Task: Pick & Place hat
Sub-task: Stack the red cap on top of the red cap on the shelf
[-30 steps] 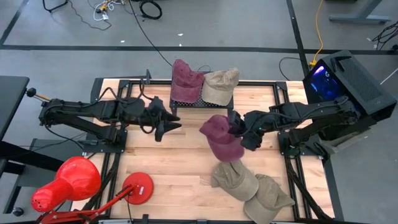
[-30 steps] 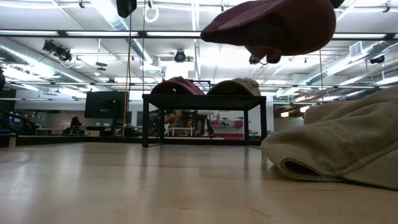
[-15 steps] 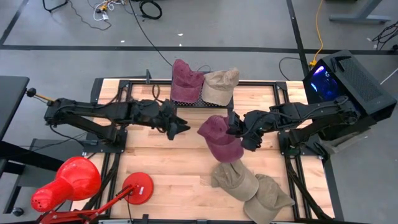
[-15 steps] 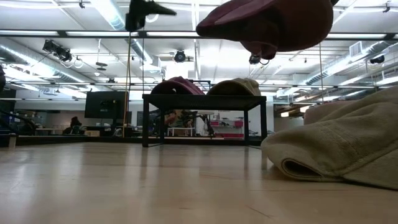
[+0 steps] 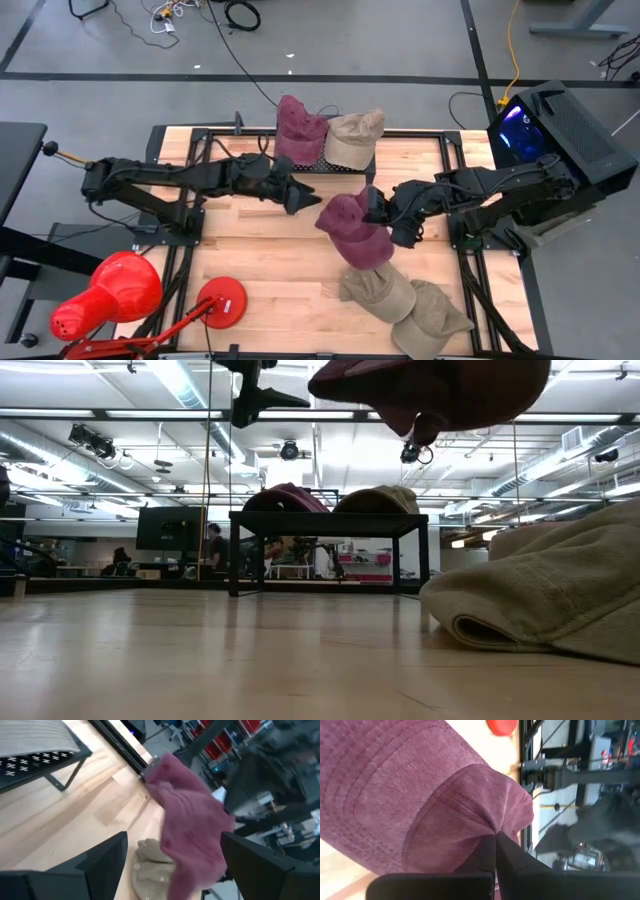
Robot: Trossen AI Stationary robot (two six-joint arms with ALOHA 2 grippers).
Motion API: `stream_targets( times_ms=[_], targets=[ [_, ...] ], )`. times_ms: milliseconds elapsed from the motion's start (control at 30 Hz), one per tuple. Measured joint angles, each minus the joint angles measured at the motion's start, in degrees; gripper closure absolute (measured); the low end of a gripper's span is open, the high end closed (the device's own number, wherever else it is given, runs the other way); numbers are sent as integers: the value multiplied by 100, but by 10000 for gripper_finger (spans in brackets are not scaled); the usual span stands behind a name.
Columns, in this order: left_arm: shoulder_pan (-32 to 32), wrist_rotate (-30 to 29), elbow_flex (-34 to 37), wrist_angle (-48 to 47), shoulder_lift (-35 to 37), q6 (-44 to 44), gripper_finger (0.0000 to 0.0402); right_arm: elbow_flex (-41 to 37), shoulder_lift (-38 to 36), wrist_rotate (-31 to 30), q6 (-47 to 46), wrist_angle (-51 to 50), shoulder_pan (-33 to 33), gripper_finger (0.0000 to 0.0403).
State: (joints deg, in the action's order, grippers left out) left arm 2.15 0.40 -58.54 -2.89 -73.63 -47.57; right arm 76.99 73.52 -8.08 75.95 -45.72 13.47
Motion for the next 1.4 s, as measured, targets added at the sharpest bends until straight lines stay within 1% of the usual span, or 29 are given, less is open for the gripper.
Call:
stream_targets(
  times_ms=[67, 267, 367, 467, 567, 833, 1233, 1400],
  targets=[
    [61, 112, 0, -7, -43, -139, 74, 0, 0, 10, 46, 58, 68, 403],
    [160, 772, 2, 58, -287, -607, 74, 0, 0, 16, 128, 437, 246, 403],
    [160, 1045, 2, 312, -415, -768, 74, 0, 0, 16, 135, 623, 321, 403],
    [159, 1190, 2, 721, -533, -917, 74, 0, 0, 18, 239, 719, 381, 403],
    [164, 1189, 2, 1072, -615, -1030, 74, 0, 0, 16, 298, 729, 426, 403],
    [182, 1196, 2, 1272, -620, -1078, 77, 0, 0, 18, 300, 751, 477, 403],
    [43, 1335, 2, 1246, -620, -1181, 101, 0, 0, 18, 312, 929, 475, 403],
    [17, 1326, 2, 1248, -620, -1180, 129, 0, 0, 18, 305, 927, 475, 403]
  ],
)
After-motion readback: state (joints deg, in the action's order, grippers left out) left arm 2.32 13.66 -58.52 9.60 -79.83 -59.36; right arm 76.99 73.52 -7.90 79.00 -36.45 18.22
